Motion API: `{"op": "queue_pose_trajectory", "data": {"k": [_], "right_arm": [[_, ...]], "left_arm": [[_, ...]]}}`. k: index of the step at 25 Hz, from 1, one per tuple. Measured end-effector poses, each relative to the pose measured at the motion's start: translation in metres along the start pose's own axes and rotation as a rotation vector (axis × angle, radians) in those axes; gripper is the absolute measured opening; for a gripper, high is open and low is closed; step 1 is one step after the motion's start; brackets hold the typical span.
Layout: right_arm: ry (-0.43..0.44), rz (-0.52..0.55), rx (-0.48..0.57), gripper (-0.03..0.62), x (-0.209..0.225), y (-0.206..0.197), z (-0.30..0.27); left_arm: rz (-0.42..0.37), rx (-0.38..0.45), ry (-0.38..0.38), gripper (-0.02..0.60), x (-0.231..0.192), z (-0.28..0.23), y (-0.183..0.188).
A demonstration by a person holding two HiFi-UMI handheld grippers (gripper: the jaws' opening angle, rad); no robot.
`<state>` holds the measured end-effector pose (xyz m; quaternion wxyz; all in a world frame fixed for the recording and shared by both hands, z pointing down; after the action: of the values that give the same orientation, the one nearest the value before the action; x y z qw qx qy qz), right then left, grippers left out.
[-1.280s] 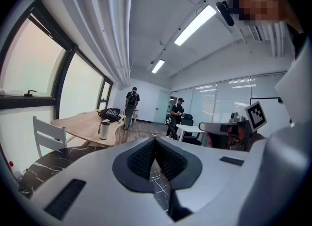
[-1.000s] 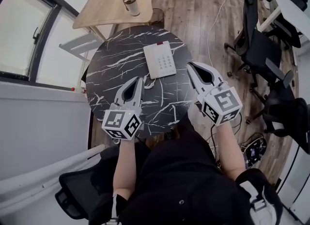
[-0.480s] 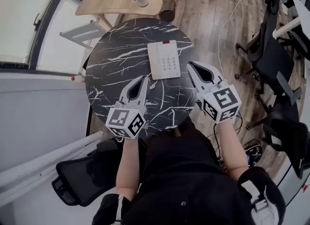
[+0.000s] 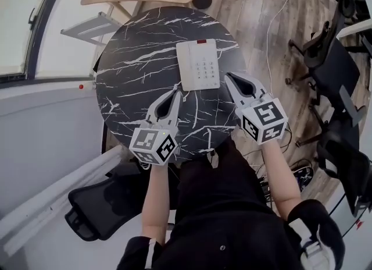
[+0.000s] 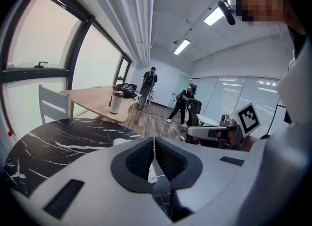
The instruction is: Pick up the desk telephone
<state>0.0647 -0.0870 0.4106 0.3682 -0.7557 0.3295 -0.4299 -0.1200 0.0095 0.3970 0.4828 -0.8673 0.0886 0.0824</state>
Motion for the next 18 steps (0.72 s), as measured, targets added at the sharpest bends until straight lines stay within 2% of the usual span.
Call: {"op": "queue_pose_trajectory", "data": {"k": [7,18], "right_arm": [[-0.035,-0.058,-0.081,0.033,0.01,-0.035,-0.025],[-0.109,-0.111,-0.2,0.034,0.026,-0.075,-0.055]], "left_arm": [[0.034,-0.078,-0.02,0.018,-0.03,-0.026,-0.025],[0.079,-0.168,-0.092,0.026,-0.066,-0.071,-0.058]]}}
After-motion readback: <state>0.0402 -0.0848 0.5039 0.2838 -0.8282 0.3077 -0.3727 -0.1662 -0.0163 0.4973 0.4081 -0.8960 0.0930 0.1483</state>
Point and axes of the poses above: the fingertips, and each gripper's own axes: z backward along the fingers, x to its right, y out of its top, the point moved 6 cm from there along z, backward along the fingers, and after that the axes turned 12 degrees about y, right-handed, at the moved point
